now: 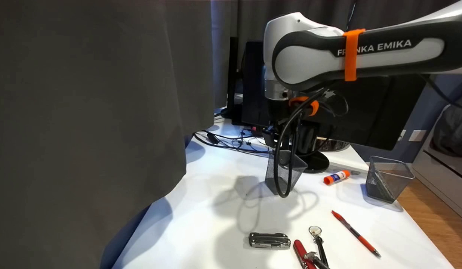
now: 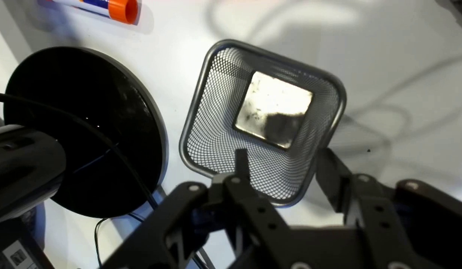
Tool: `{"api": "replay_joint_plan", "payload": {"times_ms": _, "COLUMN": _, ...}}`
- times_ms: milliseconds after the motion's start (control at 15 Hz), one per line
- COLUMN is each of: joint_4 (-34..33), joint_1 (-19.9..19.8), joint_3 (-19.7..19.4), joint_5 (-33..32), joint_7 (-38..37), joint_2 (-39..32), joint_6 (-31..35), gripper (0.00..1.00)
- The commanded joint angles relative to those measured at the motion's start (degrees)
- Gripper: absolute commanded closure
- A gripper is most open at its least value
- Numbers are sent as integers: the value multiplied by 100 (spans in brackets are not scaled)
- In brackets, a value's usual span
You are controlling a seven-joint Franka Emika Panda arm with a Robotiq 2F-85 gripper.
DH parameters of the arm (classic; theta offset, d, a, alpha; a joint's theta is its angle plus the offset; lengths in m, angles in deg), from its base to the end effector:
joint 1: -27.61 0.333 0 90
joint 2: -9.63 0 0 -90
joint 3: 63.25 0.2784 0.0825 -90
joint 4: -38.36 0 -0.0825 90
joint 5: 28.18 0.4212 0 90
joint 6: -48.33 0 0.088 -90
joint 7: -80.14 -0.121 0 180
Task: Pour the content of the bin onto the table
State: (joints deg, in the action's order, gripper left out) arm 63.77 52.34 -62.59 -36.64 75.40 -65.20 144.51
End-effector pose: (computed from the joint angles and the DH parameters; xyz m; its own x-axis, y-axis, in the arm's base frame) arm 0.7309 0.3229 0.2066 0.9309 0.3602 -0.0605 0.3652 -0.9205 0.1392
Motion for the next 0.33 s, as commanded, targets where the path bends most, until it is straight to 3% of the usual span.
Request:
{"api": "replay_joint_plan", "payload": {"times_ms": 0, "joint_4": 151, "joint_1": 417, "joint_3": -414, "joint_5": -431, "joint_7": 34, "joint_2": 385, "joint_6": -608, "gripper": 17}}
{"api": "replay_joint_plan", "payload": {"times_ms": 133, "joint_4": 122, "joint_1": 765, "joint_3": -584, "joint_5": -712, "joint_7": 22, "joint_2": 499, "joint_6": -932, "gripper": 5}}
{"api": "replay_joint_plan", "payload": {"times_ms": 200, "joint_4": 50, "joint_1": 418, "joint_3": -374, "joint_5": -436, "joint_7": 30, "joint_2": 285, "joint_6": -575, "gripper": 1}}
{"api": "replay_joint_plan", "payload": {"times_ms": 267, "joint_4": 48, "joint_1": 533, "joint_3": -406, "joint_5": -476, "joint_7": 3, "joint_2": 352, "joint_6": -650, "gripper": 15}}
